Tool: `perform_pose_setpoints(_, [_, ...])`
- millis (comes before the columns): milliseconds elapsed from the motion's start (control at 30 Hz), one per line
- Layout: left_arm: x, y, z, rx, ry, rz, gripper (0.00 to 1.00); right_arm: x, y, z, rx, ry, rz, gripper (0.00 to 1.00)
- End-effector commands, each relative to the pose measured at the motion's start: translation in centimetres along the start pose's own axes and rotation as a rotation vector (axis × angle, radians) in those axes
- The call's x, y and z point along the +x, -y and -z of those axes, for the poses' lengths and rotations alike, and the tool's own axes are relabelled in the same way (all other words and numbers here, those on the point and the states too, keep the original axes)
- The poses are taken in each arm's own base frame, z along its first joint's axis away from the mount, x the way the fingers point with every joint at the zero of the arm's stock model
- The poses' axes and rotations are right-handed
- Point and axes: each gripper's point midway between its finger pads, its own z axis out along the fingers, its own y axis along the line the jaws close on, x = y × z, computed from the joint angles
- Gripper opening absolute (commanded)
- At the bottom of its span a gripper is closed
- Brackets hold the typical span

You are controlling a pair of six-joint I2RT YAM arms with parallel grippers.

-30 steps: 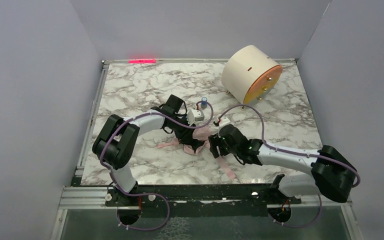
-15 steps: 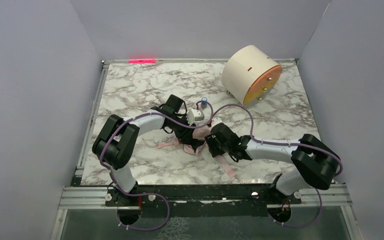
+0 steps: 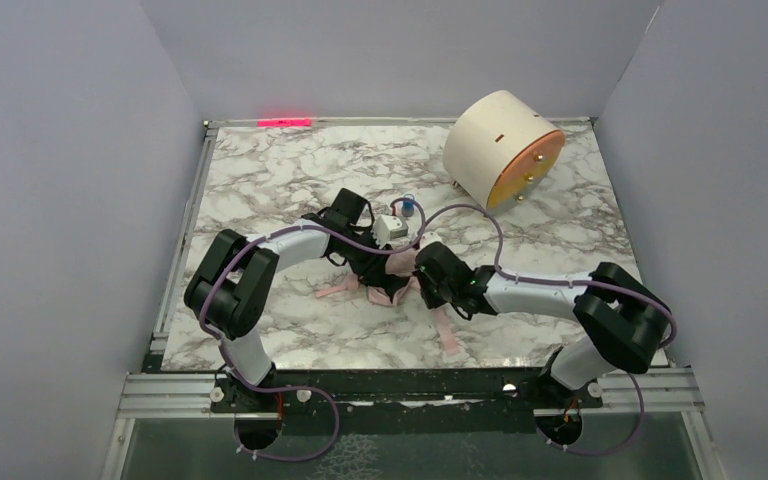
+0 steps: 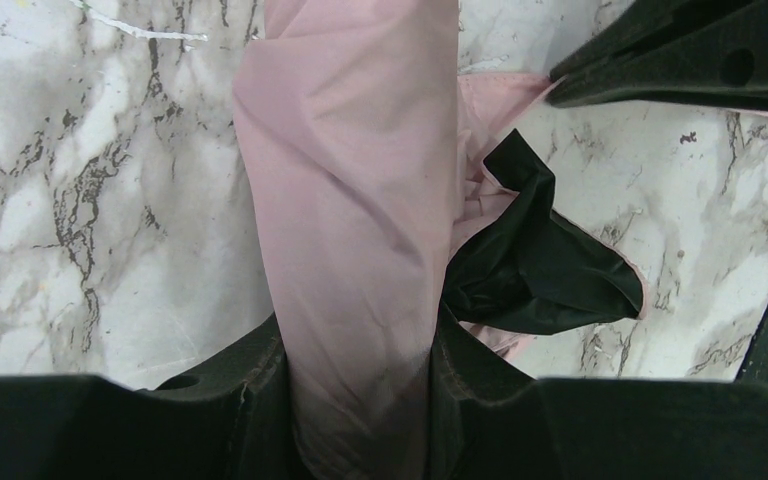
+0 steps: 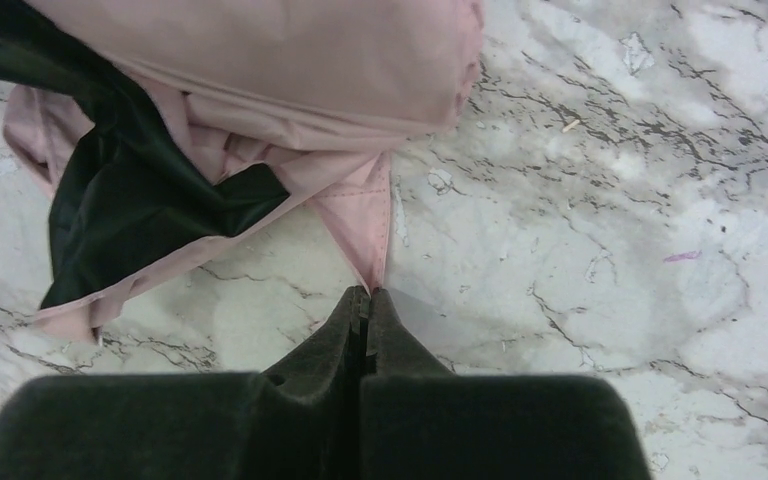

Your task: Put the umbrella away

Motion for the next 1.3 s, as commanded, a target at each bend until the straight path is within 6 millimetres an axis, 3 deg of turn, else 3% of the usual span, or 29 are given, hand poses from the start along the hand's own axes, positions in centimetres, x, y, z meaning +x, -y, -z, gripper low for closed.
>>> perform_pose_setpoints(0, [2.1,-4.9,0.0,-0.233,-0.076,0.064,0.00,3.9,-0.8,0.3,-0.060,-0.161,0.033,0.00])
perform_pose_setpoints(333, [1.0,-6.9,0.6,-0.303,-0.024,0.149,0.00,8.0,-4.3,1.4,-0.131,-0.214,0.103,0.01])
perform_pose_setpoints(633, [0.5,-7.7,0.5,-0.321,-0.013,0.178,0.00,9.9,-7.6,1.3,-0.163,-0.257,0.236,0.01])
perform_pose_setpoints(1033, [2.2,-9.7,1.4,-0.459,-0.063,0.171,0.00,12.1,-6.2,3.1,-0.047,-0.384,0.176,0.00])
perform_pose_setpoints(1267, [2.0,-10.0,1.7,-0.481,-0.048,0.161,0.00,13.8,-4.9,4.8,0.025,-0.480,0.172,0.00])
